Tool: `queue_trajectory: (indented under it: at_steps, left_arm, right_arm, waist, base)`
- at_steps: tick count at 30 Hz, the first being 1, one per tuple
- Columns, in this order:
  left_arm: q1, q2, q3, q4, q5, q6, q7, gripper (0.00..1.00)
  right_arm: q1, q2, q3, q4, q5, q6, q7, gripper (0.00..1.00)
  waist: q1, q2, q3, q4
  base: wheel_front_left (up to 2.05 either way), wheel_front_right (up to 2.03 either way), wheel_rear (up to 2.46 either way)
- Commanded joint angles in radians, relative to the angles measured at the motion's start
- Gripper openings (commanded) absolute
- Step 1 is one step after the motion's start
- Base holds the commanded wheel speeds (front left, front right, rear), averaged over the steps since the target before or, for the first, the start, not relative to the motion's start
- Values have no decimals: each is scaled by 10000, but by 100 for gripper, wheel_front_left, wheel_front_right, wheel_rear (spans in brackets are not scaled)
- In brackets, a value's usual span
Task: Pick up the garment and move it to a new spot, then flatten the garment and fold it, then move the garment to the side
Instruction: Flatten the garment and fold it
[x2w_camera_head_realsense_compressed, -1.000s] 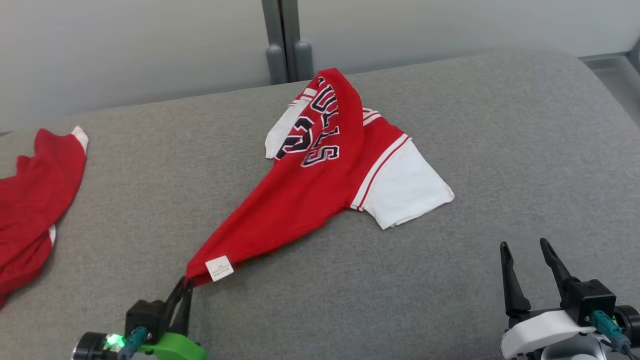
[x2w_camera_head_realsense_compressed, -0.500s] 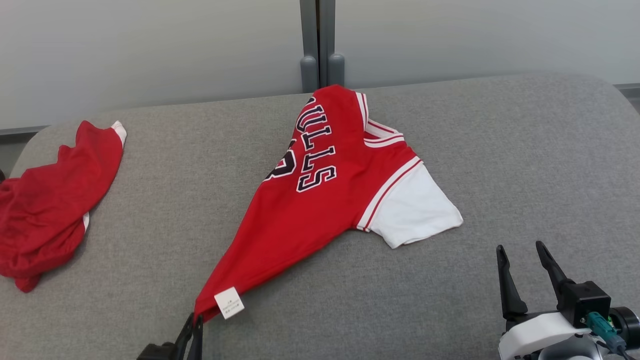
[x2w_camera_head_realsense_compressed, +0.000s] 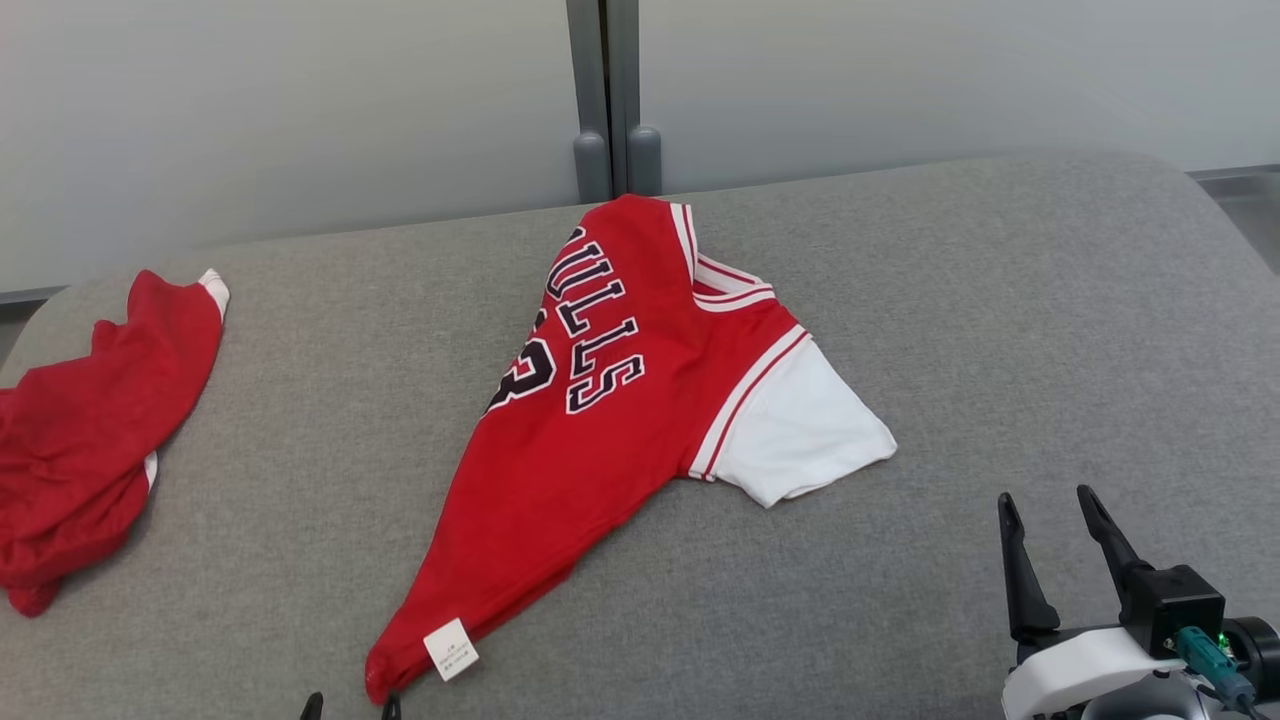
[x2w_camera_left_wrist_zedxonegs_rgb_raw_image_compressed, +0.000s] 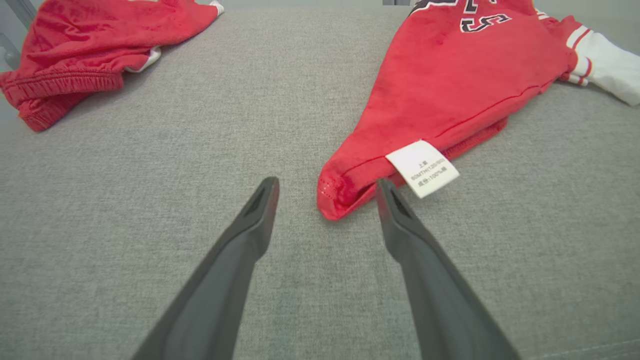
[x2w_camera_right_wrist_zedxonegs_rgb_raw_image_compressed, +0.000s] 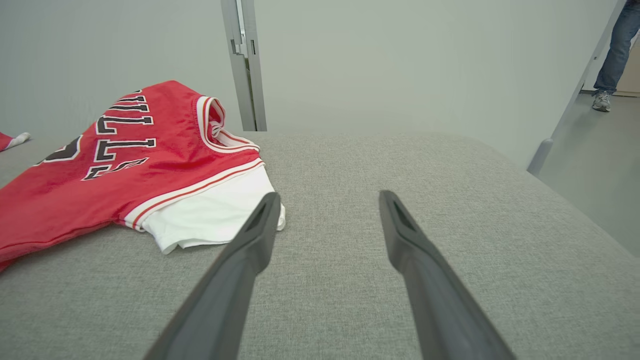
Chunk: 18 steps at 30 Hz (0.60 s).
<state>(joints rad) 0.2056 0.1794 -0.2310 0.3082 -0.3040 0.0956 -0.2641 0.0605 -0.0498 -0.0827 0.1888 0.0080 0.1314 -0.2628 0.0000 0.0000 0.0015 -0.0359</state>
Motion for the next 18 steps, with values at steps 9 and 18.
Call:
queue_trajectory:
  at_steps: [9, 18]
  left_arm:
    - [10, -858, 1417, -292, -338, -595, -4, 100]
    - [-1169, -1167, 1601, 1552, -2098, -1201, 855, 100]
  right_arm:
    - [161, -14, -55, -28, 14, -14, -31, 100]
    - [2, -12, 124, 32, 117, -14, -31, 100]
  waist:
    - [0, 0, -95, -191]
    - [0, 0, -2, -333]
  base:
    - [0, 0, 0]
    - [0, 0, 0]
